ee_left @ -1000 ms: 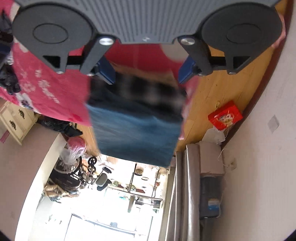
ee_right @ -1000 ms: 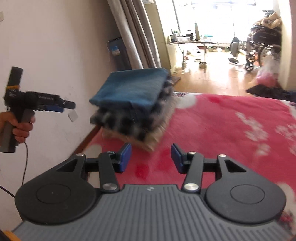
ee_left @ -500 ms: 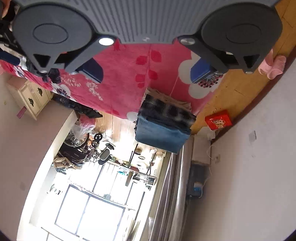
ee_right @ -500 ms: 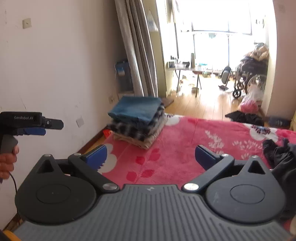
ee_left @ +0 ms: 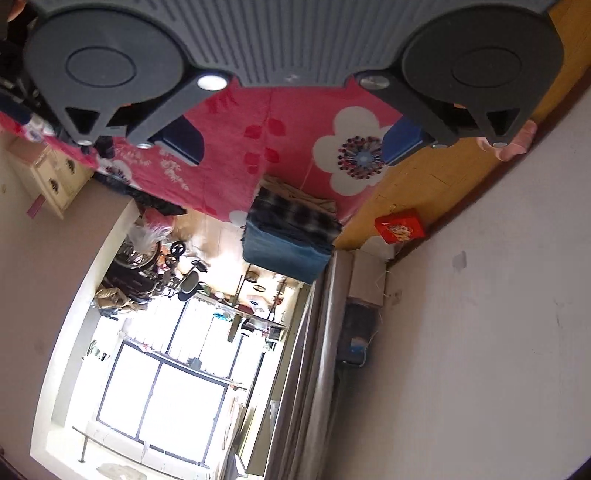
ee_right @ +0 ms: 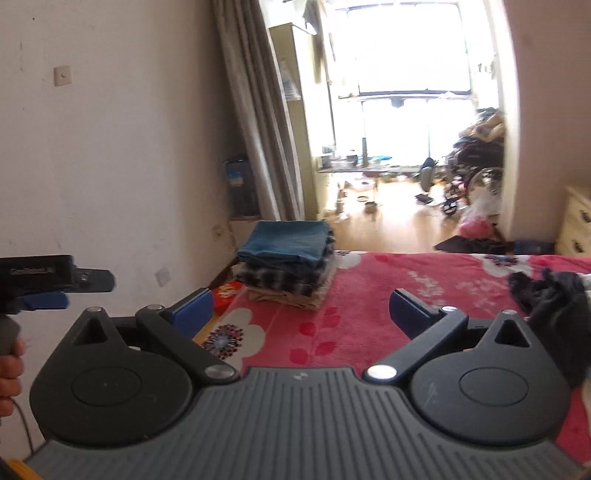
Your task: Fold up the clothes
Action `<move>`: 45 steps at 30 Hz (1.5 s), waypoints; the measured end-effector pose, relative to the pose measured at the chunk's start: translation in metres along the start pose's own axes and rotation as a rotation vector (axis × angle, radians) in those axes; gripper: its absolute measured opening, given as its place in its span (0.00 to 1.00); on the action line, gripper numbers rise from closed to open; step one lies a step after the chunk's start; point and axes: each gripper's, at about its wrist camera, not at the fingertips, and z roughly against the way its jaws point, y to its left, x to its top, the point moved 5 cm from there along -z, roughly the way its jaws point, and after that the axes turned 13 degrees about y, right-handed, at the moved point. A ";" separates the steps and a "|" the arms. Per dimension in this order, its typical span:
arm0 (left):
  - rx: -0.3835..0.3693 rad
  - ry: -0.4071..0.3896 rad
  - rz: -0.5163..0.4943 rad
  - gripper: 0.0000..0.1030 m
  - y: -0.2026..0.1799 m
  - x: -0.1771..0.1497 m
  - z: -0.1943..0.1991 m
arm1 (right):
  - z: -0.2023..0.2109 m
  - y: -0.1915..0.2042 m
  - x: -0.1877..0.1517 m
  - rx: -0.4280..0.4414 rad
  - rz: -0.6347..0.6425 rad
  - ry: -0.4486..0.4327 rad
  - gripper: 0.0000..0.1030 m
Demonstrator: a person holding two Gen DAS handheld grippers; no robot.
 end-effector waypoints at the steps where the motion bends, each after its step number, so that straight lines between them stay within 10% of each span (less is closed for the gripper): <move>1: 0.024 -0.003 -0.009 1.00 -0.001 -0.004 0.003 | 0.004 0.003 -0.002 -0.014 0.003 -0.007 0.99; 21: 0.231 -0.057 -0.155 1.00 -0.012 -0.025 0.039 | 0.023 0.022 -0.002 -0.040 -0.006 0.022 0.99; 45: 0.326 0.028 -0.041 1.00 0.010 -0.026 0.016 | -0.032 0.055 -0.003 -0.099 0.047 0.169 0.99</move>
